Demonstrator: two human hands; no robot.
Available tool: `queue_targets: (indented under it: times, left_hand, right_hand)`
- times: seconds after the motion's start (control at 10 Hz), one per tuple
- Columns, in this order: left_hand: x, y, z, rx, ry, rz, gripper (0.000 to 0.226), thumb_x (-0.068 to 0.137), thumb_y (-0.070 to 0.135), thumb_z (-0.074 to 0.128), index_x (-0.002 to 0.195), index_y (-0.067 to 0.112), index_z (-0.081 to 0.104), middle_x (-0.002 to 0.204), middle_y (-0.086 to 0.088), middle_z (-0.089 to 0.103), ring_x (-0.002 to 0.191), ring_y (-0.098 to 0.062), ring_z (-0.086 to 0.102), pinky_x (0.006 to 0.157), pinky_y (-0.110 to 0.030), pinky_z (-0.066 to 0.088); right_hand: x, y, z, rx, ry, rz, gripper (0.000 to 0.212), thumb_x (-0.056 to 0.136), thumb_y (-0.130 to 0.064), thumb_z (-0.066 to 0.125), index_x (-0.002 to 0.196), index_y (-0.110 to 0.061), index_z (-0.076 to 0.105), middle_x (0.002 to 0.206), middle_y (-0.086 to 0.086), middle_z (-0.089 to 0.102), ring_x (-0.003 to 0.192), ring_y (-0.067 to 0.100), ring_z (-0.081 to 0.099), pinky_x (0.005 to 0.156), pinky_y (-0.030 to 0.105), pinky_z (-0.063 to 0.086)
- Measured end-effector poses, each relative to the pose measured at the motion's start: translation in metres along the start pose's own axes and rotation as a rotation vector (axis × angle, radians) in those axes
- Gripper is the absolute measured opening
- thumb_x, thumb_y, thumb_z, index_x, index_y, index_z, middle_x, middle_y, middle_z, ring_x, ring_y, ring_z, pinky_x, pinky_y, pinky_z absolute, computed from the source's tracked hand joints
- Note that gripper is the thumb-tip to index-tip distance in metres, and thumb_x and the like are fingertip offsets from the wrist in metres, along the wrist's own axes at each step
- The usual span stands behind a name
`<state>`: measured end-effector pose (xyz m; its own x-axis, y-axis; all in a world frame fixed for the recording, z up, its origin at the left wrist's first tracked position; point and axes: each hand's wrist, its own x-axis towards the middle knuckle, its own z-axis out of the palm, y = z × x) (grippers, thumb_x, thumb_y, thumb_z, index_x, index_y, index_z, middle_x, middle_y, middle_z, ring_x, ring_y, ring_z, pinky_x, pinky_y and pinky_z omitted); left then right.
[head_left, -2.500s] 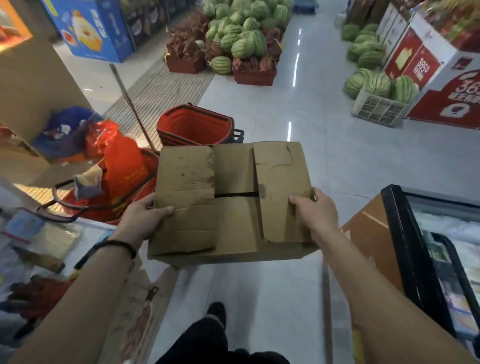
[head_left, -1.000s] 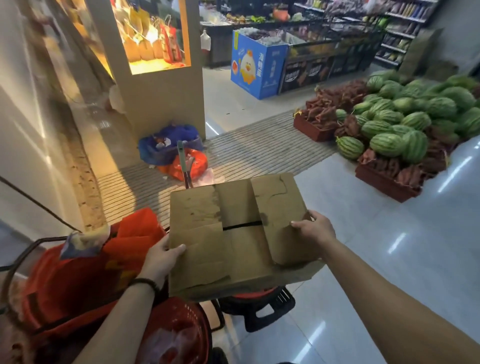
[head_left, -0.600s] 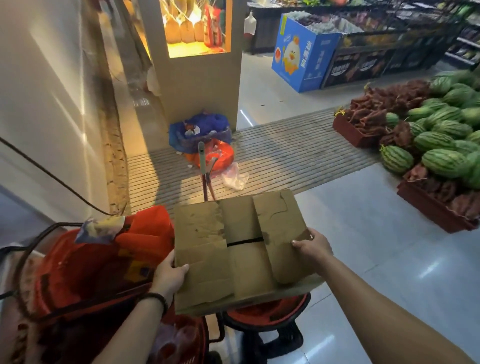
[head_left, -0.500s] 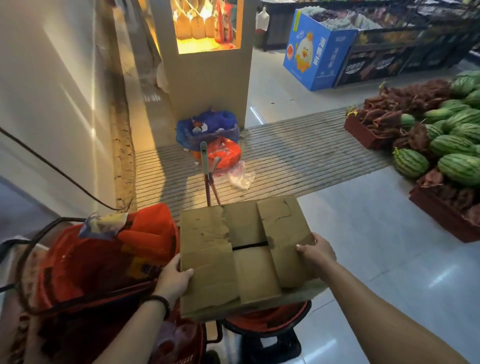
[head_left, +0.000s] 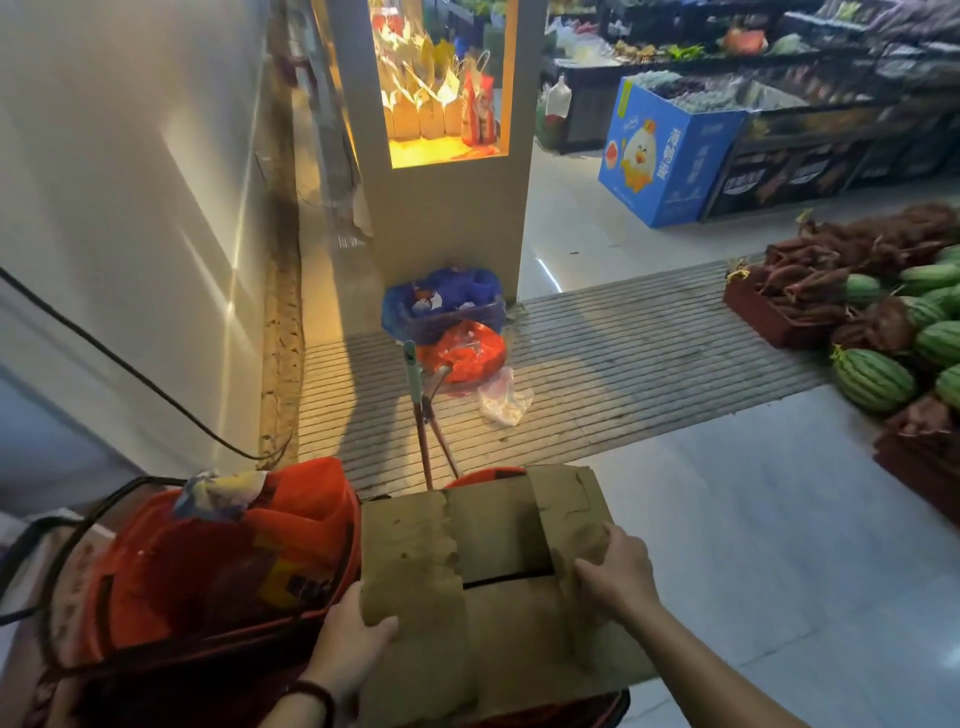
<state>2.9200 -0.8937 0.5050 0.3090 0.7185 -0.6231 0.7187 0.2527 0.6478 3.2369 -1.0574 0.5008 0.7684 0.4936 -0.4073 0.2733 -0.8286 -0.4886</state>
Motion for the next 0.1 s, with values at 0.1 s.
queue_targets:
  times: [0.1]
  left_hand:
    - [0.0042, 0.035, -0.0271, 0.022, 0.032, 0.085, 0.043, 0.096, 0.032, 0.074, 0.135, 0.028, 0.058, 0.132, 0.001, 0.064, 0.122, -0.019, 0.063, 0.102, -0.034, 0.055]
  right_hand:
    - [0.0067, -0.0541, -0.0062, 0.08, -0.02, -0.174, 0.065, 0.089, -0.047, 0.076, 0.147, -0.03, 0.051, 0.146, 0.0, 0.057, 0.13, 0.023, 0.059, 0.102, 0.044, 0.058]
